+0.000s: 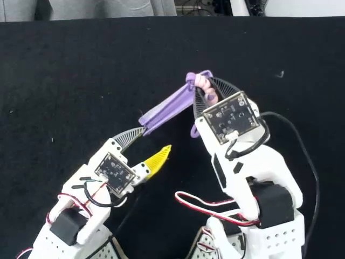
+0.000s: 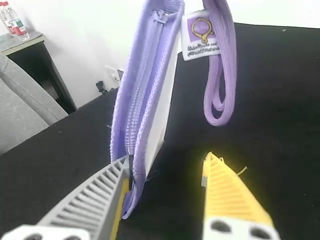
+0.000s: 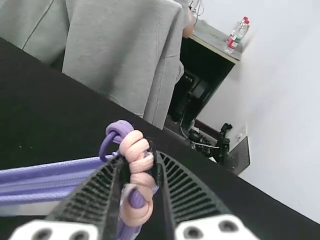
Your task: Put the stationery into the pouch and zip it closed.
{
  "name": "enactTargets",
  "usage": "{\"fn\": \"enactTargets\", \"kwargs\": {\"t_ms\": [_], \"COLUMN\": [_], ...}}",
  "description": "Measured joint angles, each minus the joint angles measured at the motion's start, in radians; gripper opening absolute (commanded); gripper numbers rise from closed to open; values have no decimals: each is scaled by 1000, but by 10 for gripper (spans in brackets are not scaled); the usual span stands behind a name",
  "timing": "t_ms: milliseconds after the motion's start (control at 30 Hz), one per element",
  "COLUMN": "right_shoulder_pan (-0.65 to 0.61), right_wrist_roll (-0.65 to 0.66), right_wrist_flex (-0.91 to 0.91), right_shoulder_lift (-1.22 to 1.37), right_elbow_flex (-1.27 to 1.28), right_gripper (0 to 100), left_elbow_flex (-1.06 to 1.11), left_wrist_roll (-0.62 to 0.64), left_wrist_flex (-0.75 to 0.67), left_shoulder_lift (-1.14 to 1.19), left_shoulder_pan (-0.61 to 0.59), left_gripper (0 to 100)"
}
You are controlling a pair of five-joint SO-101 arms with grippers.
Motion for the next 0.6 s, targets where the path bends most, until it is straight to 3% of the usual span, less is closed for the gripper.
{"fn": "enactTargets", "kwargs": {"t_ms": [300,600], "right_shoulder_pan": [-34,-35], "right_wrist_roll": [0,0], "right_wrist_flex": [38,38], "right_shoulder_lift": [0,0], "right_elbow_flex": [0,0], "right_gripper": [11,11], "left_elbow_flex": [-2,-2], "left_wrist_roll": [-28,-72], "left_wrist_flex": [-97,-95], "left_shoulder_lift": [0,-2], "left_shoulder_pan": [9,-21], "left_gripper": [234,234]}}
